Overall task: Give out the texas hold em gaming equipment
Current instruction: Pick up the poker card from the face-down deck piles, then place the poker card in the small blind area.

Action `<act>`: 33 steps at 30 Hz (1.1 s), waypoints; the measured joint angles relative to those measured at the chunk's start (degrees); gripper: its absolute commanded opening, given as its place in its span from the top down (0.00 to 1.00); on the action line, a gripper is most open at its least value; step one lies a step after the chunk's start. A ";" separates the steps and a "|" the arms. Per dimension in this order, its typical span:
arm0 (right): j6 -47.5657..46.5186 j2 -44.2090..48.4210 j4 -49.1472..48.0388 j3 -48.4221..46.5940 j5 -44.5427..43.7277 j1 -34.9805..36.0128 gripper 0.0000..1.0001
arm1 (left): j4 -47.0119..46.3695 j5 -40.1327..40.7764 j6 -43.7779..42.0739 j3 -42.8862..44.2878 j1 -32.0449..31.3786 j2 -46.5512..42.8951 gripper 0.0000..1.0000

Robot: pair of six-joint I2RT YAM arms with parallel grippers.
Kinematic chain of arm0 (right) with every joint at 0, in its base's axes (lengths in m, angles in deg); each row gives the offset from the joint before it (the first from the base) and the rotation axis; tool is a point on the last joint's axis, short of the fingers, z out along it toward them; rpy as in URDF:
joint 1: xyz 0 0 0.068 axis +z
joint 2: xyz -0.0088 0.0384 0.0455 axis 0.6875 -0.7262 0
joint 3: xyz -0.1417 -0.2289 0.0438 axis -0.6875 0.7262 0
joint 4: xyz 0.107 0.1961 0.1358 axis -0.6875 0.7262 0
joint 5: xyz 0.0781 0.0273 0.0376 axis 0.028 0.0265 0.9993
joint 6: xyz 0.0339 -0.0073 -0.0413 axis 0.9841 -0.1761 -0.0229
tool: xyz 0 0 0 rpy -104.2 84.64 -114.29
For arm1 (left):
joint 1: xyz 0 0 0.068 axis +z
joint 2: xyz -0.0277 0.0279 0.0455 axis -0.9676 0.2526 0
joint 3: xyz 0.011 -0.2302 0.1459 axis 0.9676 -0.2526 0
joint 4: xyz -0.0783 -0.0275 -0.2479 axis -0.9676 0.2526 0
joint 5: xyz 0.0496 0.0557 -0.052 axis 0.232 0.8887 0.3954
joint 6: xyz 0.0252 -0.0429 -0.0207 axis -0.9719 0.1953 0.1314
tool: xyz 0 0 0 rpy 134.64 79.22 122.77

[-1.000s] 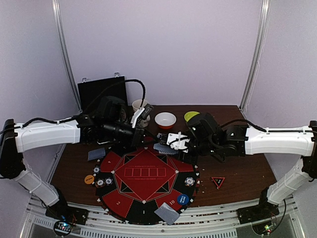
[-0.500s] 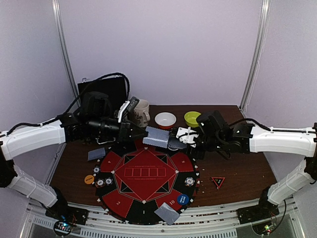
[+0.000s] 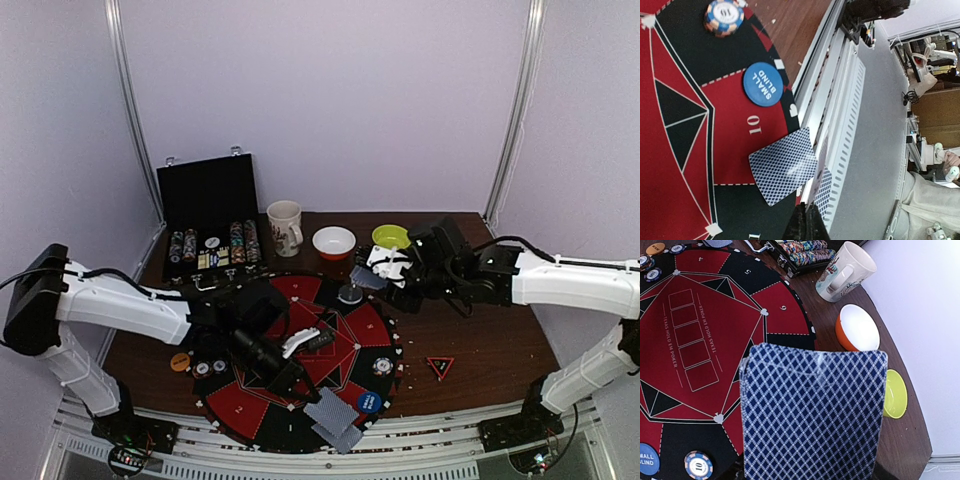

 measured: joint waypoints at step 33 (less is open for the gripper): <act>0.59 2.64 1.18 1.09 0.04 0.00 0.44 | -13.77 -9.46 8.04 1.07 -1.20 15.93 0.88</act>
